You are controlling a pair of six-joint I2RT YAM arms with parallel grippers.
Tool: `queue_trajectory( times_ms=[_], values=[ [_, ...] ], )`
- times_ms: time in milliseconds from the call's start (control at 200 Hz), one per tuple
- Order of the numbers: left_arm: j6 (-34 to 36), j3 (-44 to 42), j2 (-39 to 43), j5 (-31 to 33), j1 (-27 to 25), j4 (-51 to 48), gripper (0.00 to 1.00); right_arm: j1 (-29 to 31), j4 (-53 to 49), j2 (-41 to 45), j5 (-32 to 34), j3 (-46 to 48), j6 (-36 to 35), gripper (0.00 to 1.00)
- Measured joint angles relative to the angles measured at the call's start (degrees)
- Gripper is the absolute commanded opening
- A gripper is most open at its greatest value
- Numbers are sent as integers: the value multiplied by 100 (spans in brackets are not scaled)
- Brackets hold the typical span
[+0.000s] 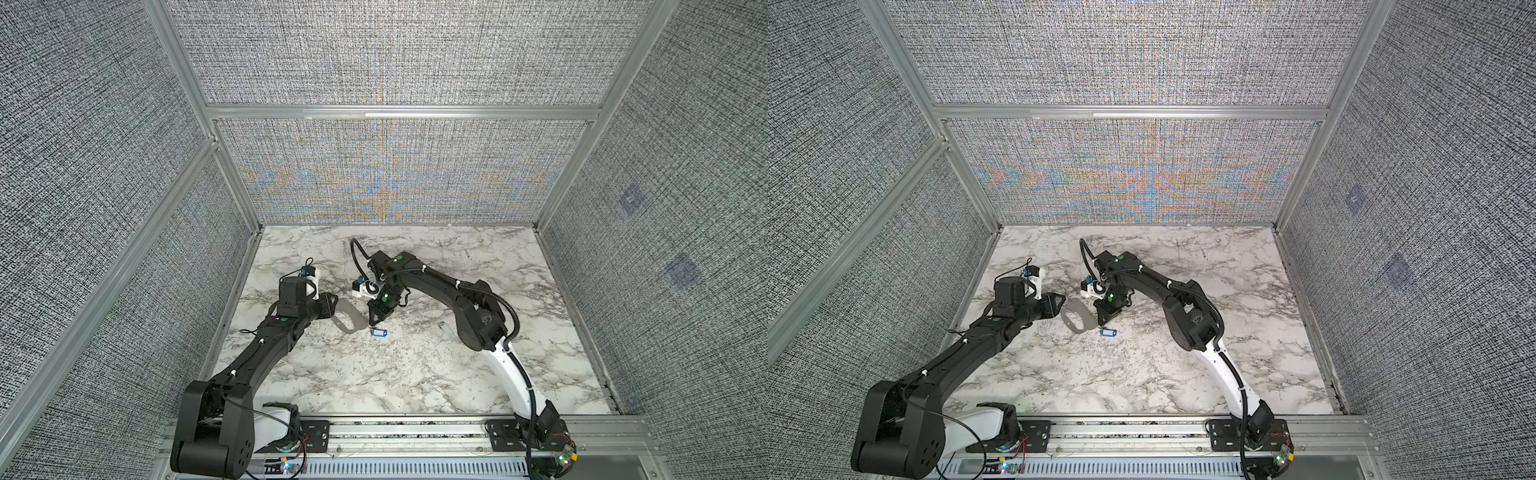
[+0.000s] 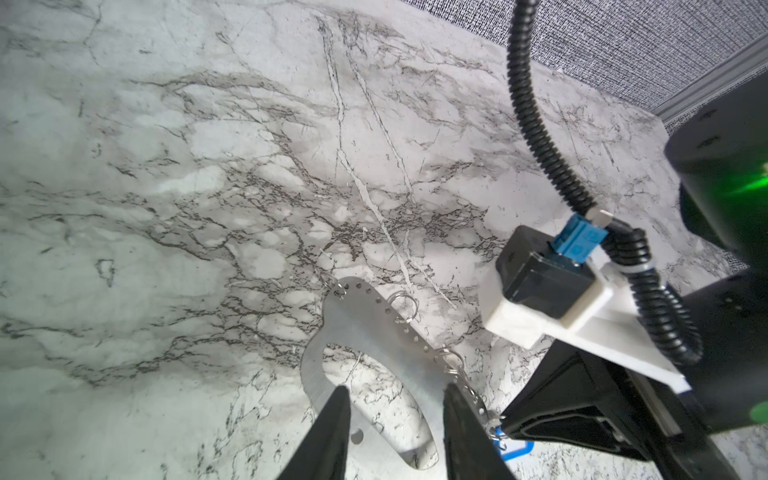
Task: Remove the keys from the keyring
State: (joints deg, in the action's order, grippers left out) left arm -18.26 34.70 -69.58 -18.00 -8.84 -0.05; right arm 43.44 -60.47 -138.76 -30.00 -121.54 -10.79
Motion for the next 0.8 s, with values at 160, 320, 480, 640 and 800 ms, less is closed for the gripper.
queue_trajectory(
  times_ms=[160,320,480,640,800],
  values=[
    [227,-155,511,-240,-2,216,40,-26,280,704,332,490,-297,0],
    [706,-752,1373,-839,-15,1086,39,-63,546,1434,603,979,-732,0],
    [1126,-1178,2168,-1357,-39,1867,38,-101,758,1991,660,1217,-1128,0],
    [1541,-1353,2673,-1840,-46,2175,34,-101,861,2459,577,1368,-1543,0],
    [1875,-1360,2933,-2277,-50,2264,29,-101,881,2940,435,1574,-2000,0]
  ],
)
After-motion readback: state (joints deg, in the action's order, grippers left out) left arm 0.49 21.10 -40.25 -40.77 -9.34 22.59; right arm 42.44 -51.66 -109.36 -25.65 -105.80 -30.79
